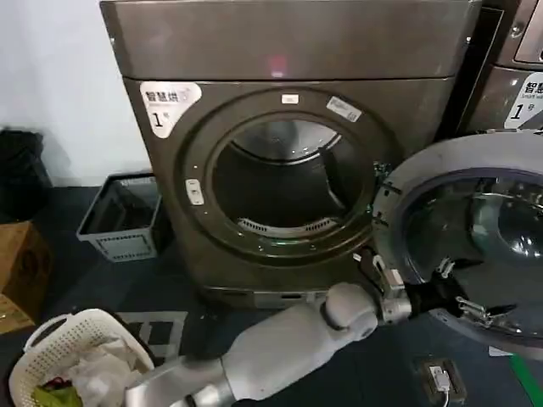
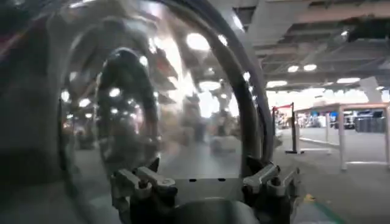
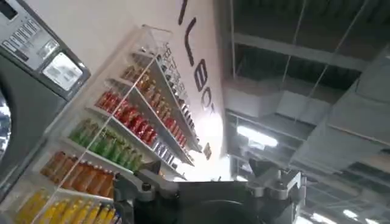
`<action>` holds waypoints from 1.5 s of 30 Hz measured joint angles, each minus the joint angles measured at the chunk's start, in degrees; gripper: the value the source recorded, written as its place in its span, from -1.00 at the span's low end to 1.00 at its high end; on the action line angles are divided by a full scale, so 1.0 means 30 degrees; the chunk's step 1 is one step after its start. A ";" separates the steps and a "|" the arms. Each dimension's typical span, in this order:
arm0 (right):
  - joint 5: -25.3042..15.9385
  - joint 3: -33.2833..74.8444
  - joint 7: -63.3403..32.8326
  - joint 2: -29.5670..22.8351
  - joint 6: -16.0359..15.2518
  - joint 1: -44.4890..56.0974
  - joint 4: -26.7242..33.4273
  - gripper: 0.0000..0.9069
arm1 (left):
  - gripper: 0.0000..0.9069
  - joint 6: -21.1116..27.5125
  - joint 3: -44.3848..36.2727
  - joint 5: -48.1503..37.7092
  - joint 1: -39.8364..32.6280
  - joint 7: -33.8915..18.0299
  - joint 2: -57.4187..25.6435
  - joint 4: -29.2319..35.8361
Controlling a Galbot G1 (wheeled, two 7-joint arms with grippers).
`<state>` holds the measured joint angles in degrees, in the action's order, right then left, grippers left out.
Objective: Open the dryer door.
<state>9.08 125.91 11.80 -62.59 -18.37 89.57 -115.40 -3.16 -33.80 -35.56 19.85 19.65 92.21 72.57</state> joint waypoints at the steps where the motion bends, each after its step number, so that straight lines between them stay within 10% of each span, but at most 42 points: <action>1: -0.0077 0.0052 -0.0001 0.0006 -0.0005 0.0004 0.0000 1.00 | 1.00 -0.0019 0.0025 0.0025 -0.0055 0.0000 0.0000 -0.0192; 45: -0.0269 0.1397 0.0158 0.0592 0.0000 0.0323 0.0345 1.00 | 1.00 -0.0056 0.0355 -0.0011 -0.1533 -0.0285 -0.0012 -0.2590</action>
<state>8.28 130.10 12.27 -60.81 -18.37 90.54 -114.37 -3.32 -32.74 -35.59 15.26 18.79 92.17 64.80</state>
